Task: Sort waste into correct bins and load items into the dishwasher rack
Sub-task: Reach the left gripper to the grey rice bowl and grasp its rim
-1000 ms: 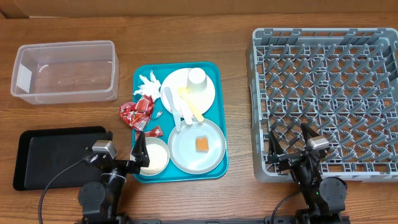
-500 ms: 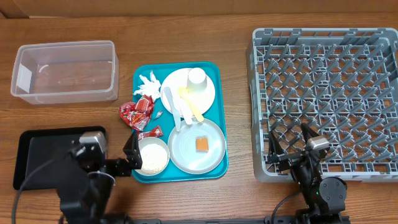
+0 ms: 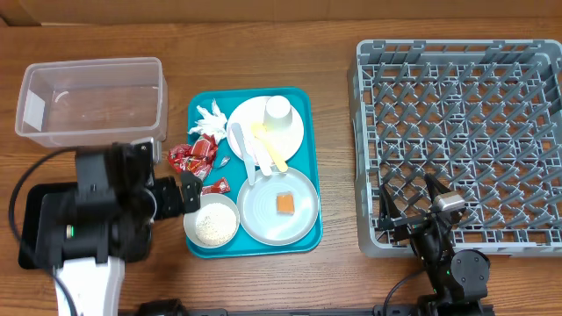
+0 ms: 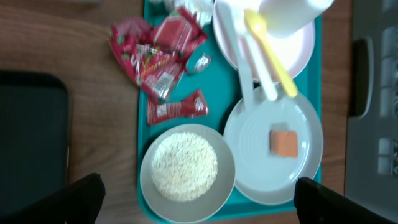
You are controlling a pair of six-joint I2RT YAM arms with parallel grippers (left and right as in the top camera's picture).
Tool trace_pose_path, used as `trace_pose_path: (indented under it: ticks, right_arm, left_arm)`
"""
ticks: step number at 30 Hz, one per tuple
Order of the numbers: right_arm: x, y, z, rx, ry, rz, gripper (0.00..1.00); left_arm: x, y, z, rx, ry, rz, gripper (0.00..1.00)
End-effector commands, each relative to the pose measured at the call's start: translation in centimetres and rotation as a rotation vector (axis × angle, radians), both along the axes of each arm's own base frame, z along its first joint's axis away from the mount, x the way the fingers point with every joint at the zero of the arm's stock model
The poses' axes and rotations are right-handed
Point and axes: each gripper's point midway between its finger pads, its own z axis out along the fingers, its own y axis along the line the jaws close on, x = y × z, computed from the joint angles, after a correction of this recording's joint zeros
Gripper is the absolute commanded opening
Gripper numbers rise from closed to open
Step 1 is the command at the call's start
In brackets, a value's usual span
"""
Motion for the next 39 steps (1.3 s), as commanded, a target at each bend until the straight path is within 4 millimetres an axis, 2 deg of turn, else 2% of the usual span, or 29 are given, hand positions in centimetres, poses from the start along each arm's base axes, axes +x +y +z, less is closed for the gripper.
trace_pose_path:
  ticks: [1,7,13,19,24,25,26,27,28,30,31,34,39]
  right_arm:
    - [0.0,-0.1,-0.2,-0.003,-0.005,-0.008,1.0]
    - [0.0,-0.1,-0.2,-0.003,-0.005,-0.008,1.0]
    - [0.0,-0.1,-0.2,-0.003,-0.005,-0.008,1.0]
    - [0.0,-0.1,-0.2,-0.003,-0.005,-0.008,1.0]
    - [0.0,-0.1,-0.2,-0.003,-0.005,-0.008,1.0]
    - [0.0,-0.1,-0.2,-0.003,-0.005,-0.008,1.0]
    - [0.0,-0.1,-0.2,-0.003,-0.005,-0.008,1.0]
    - [0.0,-0.1,-0.2,-0.003,-0.005,-0.008,1.0]
    - [0.0,-0.1,-0.2,-0.003,-0.005,-0.008,1.0]
    - [0.0,-0.1,-0.2,-0.003,-0.005,-0.008,1.0]
    - [0.0,-0.1,-0.2,-0.003,-0.005,-0.008,1.0]
    - [0.0,-0.1,-0.2,-0.003,-0.005,-0.008,1.0]
    - [0.0,-0.1,-0.2,-0.003,-0.005,-0.008,1.0]
  left_arm:
    - [0.5,-0.6,-1.5,-0.006,0.094,-0.066,1.0]
    - [1.1,-0.7,-5.7,-0.031,0.284,-0.069,1.0]
    - [1.1,-2.0,-9.2,-0.113,0.439,-0.124,1.0]
    - [1.4,0.0,-12.0,-0.01,0.522,-0.076,1.0]
    - [2.2,0.9,-12.9,0.042,0.509,-0.078,1.0]
    - [2.3,0.8,-13.0,0.04,0.507,-0.094,0.95]
    - [2.3,0.7,-13.2,0.035,0.51,-0.098,0.81]
    - [2.3,0.5,-13.4,0.024,0.517,-0.11,0.73]
    - [2.2,0.2,-13.6,0.008,0.524,-0.128,0.72]
    - [2.0,-0.4,-14.1,-0.027,0.546,-0.155,0.77]
    - [1.8,-0.6,-14.4,-0.04,0.561,-0.16,0.77]
    - [1.0,-0.9,-15.2,-0.063,0.62,-0.162,0.62]
    - [0.9,-0.9,-15.7,-0.063,0.641,-0.162,0.6]
